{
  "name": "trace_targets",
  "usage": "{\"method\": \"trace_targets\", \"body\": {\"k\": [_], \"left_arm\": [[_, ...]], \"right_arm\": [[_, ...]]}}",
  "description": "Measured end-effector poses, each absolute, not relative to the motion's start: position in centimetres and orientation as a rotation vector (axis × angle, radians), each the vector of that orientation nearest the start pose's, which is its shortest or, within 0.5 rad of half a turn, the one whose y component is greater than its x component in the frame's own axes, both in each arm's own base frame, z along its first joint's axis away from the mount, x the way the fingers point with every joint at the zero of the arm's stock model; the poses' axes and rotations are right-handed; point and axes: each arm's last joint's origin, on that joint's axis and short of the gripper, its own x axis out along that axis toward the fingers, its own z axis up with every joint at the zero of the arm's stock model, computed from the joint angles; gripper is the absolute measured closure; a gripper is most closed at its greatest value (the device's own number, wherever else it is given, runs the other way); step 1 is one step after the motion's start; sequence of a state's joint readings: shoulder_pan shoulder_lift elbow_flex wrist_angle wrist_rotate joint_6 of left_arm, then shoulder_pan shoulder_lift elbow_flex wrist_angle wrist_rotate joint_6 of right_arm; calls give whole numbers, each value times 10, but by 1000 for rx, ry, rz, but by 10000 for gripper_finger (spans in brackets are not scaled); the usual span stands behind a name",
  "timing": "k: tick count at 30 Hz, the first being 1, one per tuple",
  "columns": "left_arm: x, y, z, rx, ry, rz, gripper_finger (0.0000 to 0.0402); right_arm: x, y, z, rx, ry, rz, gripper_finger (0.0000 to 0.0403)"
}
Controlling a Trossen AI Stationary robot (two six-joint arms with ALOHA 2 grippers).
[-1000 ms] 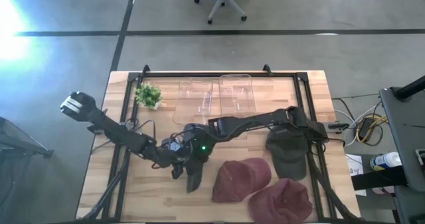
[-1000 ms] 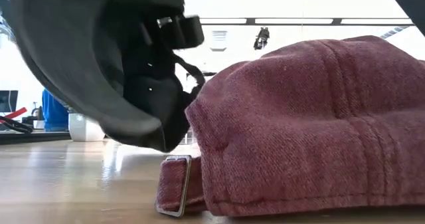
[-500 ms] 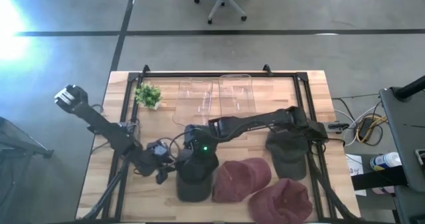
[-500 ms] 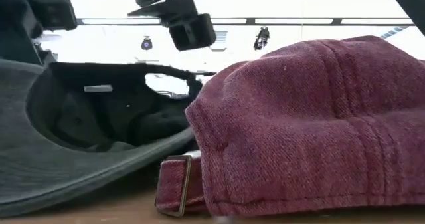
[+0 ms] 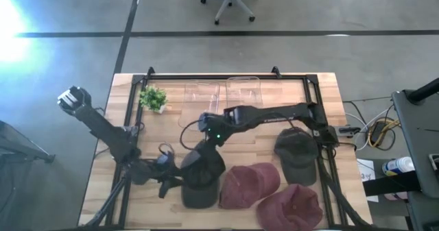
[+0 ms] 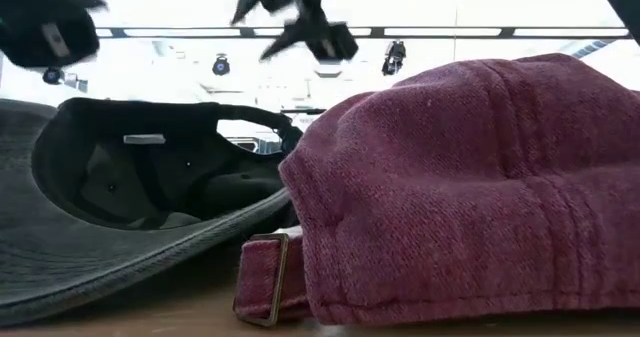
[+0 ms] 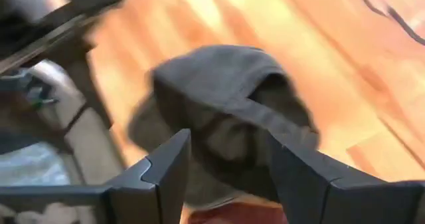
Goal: Pick & Place hat
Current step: Put the black cap into the left transparent bin
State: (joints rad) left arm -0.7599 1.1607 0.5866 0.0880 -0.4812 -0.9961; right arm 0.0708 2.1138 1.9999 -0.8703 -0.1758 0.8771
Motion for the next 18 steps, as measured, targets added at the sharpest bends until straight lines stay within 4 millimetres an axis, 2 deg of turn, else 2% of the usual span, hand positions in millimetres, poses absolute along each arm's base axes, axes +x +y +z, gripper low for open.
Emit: {"method": "trace_targets", "body": {"k": [3,8,12,18], "left_arm": [[190,-162,197,-704,562,-20,228],[202,-173,180,-765,548,-51,228],[204,-176,161,-742,625,-18,228],[200,-173,133,-752,782,129,228]], "right_arm": [[462,39,264,818,981,-377,236],[461,35,250,829,884,-594,274],[466,39,231,876,833,-579,310],[464,58,204,968,845,-520,359]]}}
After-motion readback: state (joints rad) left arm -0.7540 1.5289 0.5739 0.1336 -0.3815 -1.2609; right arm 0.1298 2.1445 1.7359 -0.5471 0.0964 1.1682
